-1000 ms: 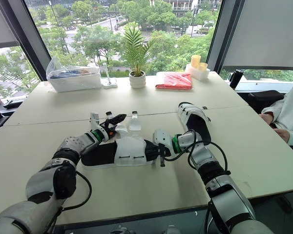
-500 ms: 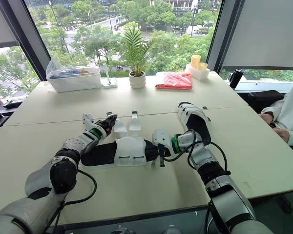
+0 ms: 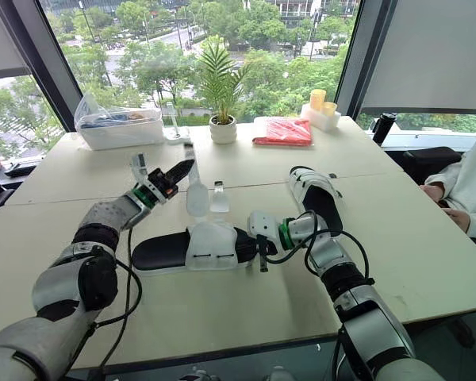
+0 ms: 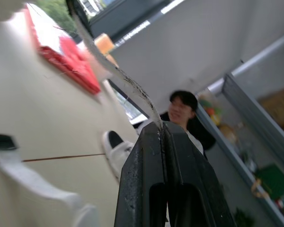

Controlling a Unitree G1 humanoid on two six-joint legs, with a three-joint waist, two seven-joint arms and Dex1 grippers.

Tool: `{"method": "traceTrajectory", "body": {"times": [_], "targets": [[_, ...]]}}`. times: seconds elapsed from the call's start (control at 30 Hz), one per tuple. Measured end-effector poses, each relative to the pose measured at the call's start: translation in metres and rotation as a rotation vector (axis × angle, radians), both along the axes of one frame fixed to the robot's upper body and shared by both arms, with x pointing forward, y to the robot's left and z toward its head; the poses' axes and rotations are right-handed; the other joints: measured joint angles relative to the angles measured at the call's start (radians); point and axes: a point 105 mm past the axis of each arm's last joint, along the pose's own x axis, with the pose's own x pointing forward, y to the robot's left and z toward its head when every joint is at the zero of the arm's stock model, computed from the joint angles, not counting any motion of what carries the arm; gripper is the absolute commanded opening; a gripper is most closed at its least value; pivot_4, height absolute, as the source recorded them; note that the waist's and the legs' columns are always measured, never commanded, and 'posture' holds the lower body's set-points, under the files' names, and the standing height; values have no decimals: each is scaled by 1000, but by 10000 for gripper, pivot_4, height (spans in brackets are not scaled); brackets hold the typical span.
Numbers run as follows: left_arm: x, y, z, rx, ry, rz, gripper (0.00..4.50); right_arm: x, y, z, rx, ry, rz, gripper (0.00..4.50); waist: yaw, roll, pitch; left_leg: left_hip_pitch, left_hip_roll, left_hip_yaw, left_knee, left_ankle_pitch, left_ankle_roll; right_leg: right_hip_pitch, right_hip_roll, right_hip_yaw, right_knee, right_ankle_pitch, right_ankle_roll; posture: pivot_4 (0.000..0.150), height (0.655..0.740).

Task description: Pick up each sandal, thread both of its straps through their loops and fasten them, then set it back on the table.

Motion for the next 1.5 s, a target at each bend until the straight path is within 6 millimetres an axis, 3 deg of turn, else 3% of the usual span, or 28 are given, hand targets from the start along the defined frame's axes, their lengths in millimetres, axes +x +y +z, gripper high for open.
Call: {"method": "traceTrajectory", "body": {"times": [0.2,0.3,0.43,0.53,0.63,0.77,0.93,1.1,1.2,1.37,1.47,1.5], "targets": [[-77,-32,11,263,-276,-308,530,0,2,0,-6,-9,16,0,-7,0,0,0,0,0,-2,3,-5,-1,0,1,-1,0,0,1500,7400],[-122,-45,-1,506,-429,-474,530,0,1,0,-7,-8,19,0,-4,0,0,4,0,0,-8,3,-5,2,-1,3,-4,0,-1,1500,7400],[-158,-52,-34,765,-610,-630,530,0,2,-3,-9,-4,25,0,7,2,1,20,2,0,-20,2,-4,19,1,2,-19,2,-4,1500,7400],[-166,-43,-65,981,-764,-696,8598,1,5,-5,-10,-1,22,0,12,2,0,25,2,0,-24,2,-4,23,0,2,-22,1,-6,1500,7400],[-163,-26,-96,1166,-855,-735,23917,2,6,-6,-15,-2,25,0,15,2,0,29,2,0,-28,2,-3,25,0,2,-23,0,-7,1500,7400],[-155,-5,-114,1324,-992,-718,42550,3,8,-6,-9,-3,26,0,14,3,0,29,3,0,-29,2,-3,25,0,2,-23,0,-8,1500,7400],[-155,6,-110,1285,-948,-580,42550,4,9,-6,-7,0,24,0,13,3,0,29,3,0,-29,2,-3,25,1,1,-23,0,-7,1500,7400],[-159,27,-50,998,-633,-273,42550,4,10,-6,-3,1,27,0,8,3,0,29,5,-2,-29,2,-3,25,2,0,-23,0,-7,1500,7400],[-171,37,-35,866,-477,-224,42550,3,9,-7,-2,3,26,0,7,4,1,30,4,-2,-29,2,-3,25,2,0,-23,-1,-8,1500,7400],[-177,53,-53,848,-290,-175,42550,3,9,-7,-1,7,25,0,9,5,1,30,4,-2,-29,2,-3,26,2,-1,-23,-1,-8,1500,7400],[-168,66,-69,881,-237,-96,34208,4,8,-7,-2,10,21,0,12,5,1,31,5,-2,-29,2,-3,25,1,-1,-23,-1,-9,1500,7400],[-164,69,-74,884,-226,-68,29012,4,8,-7,-2,9,21,0,12,5,1,31,5,-2,-29,2,-3,25,1,-1,-23,-2,-10,1500,7400]]}}
